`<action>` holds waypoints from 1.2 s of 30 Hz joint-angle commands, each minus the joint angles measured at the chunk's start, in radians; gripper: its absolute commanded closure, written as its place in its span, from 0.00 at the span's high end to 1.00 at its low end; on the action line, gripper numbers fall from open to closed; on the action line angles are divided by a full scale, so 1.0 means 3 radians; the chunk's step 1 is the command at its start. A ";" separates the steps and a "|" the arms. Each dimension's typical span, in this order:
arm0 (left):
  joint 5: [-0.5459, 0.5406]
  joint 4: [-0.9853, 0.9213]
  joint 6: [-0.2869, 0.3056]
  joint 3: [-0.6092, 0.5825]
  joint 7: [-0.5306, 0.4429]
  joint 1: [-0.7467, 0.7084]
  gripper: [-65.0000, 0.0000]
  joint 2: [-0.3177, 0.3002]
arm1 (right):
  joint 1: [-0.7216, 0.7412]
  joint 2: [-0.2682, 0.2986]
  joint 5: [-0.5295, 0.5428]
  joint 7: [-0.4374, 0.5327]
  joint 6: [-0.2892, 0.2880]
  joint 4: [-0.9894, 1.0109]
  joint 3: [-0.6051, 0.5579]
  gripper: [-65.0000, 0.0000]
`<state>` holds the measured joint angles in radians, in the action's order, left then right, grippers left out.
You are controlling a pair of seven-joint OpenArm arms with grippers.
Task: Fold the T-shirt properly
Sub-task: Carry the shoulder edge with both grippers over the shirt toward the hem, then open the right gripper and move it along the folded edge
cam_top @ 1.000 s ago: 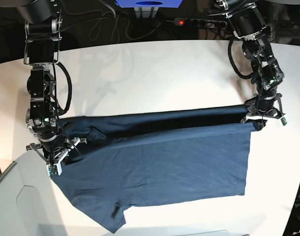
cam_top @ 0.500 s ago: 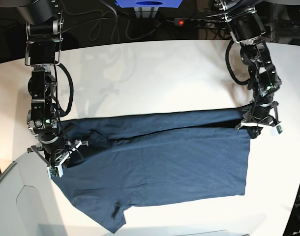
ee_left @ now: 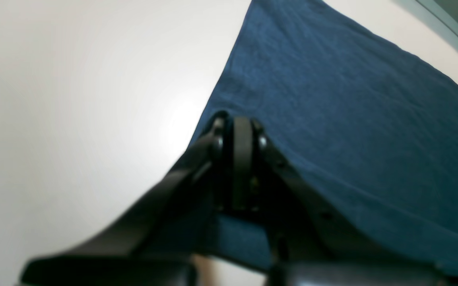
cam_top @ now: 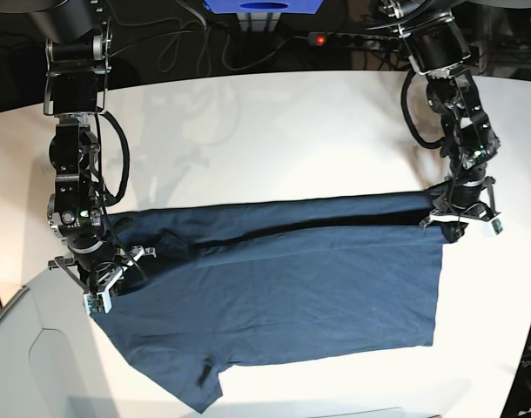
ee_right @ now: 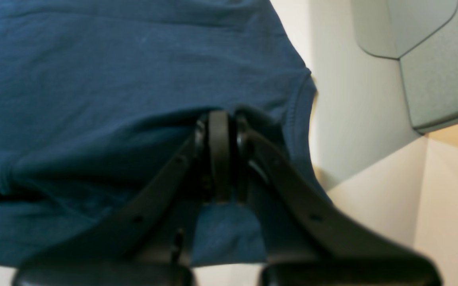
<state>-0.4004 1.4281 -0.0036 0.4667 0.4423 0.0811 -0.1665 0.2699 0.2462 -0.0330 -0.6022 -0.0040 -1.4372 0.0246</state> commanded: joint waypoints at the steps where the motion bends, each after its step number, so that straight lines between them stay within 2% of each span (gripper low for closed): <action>1: -0.0013 0.0055 0.0010 0.0012 -0.0086 0.0065 0.00 -0.0046 | 0.0075 0.0041 -0.0015 0.0087 -0.0020 -0.0055 0.0018 0.00; 11: -0.0013 0.0076 0.0004 0.0007 -0.0055 0.0126 0.00 -0.0046 | -0.0007 0.0041 -0.0015 0.0082 -0.0020 -0.0060 0.0018 0.00; 13: -0.0013 0.0065 -0.0006 0.0007 -0.0055 0.0136 0.00 -0.0107 | -0.0007 0.0041 -0.0015 0.0082 -0.0020 -0.0060 0.0018 0.00; 18: -0.0013 0.0065 -0.0011 -0.0004 -0.0055 0.0136 0.15 -0.0138 | -0.0007 0.0046 -0.0015 -0.0021 -0.0020 -0.0060 0.0018 0.00; 26: -0.0013 0.0060 -0.0016 0.0017 -0.0055 0.0136 0.16 -0.0138 | 0.0008 0.0041 -0.0015 -0.0108 -0.0020 -0.0071 0.0018 0.00; 28: -0.0013 0.0065 -0.0016 0.0017 -0.0055 0.0131 0.19 -0.0138 | 0.0008 0.0046 -0.0015 -0.0113 -0.0020 -0.0071 0.0018 0.01; 31: -0.0013 0.0091 -0.0006 0.0017 -0.0055 0.0111 0.34 -0.0138 | 0.0003 0.0046 -0.0015 -0.0220 -0.0020 -0.0071 0.0018 0.14; 34: -0.0013 0.0096 -0.0001 0.0022 -0.0055 0.0039 0.50 -0.0138 | 0.0018 0.0041 -0.0015 -0.0312 -0.0020 -0.0091 0.0023 0.32; 36: -0.0023 0.0070 -0.0001 0.0027 -0.0086 -0.0038 0.55 -0.0133 | 0.0013 0.0046 -0.0015 -0.0312 -0.0020 -0.0096 0.0023 0.45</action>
<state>-0.4004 1.4338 -0.0071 0.4694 0.4389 0.0597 -0.1944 0.2466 0.2493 -0.0330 -0.7208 -0.0040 -1.4433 0.0250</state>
